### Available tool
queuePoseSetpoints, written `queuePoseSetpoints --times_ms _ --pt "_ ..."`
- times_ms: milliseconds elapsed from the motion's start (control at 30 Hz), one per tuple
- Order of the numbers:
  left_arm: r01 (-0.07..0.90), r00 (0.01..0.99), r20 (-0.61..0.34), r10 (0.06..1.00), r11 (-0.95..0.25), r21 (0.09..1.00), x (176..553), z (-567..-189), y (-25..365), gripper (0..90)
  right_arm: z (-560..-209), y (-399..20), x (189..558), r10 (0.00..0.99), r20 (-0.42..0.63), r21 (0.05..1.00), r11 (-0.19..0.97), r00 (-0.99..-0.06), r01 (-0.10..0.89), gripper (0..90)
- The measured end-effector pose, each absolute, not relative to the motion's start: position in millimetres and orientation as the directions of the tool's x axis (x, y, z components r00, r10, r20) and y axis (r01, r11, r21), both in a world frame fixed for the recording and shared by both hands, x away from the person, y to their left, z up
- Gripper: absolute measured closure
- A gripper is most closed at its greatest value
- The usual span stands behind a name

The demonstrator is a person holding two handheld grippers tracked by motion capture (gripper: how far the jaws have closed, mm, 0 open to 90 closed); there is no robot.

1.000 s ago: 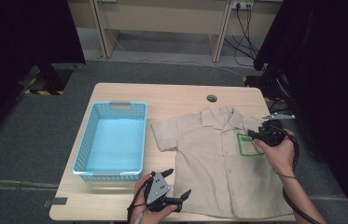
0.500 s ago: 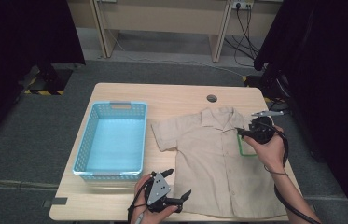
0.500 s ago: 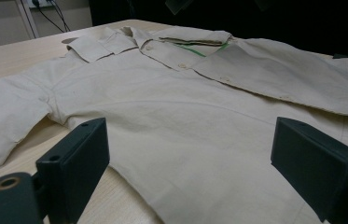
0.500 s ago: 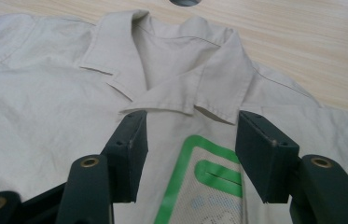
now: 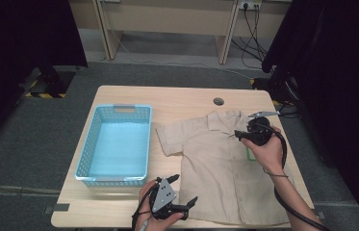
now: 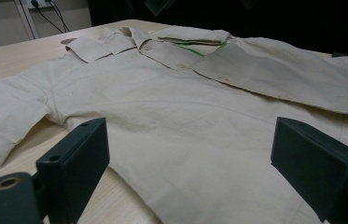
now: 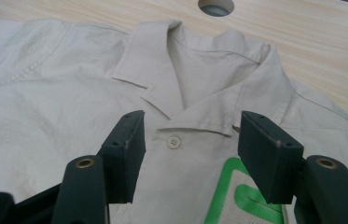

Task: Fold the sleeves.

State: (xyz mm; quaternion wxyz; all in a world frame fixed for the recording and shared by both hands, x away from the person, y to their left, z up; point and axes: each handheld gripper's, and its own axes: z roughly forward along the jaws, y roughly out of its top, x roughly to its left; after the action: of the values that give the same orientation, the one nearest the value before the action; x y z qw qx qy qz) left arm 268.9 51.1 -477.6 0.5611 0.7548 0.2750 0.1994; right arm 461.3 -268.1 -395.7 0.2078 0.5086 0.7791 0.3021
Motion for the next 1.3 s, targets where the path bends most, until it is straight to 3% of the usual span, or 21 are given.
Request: queuePoseSetpoints --times_ms 1300 --pt "0.195 0.767 -0.012 0.642 -0.214 0.957 269 -478 51 10.8 -396 -195 473 0.860 -0.027 0.660 0.398 -0.509 0.637 41.7"
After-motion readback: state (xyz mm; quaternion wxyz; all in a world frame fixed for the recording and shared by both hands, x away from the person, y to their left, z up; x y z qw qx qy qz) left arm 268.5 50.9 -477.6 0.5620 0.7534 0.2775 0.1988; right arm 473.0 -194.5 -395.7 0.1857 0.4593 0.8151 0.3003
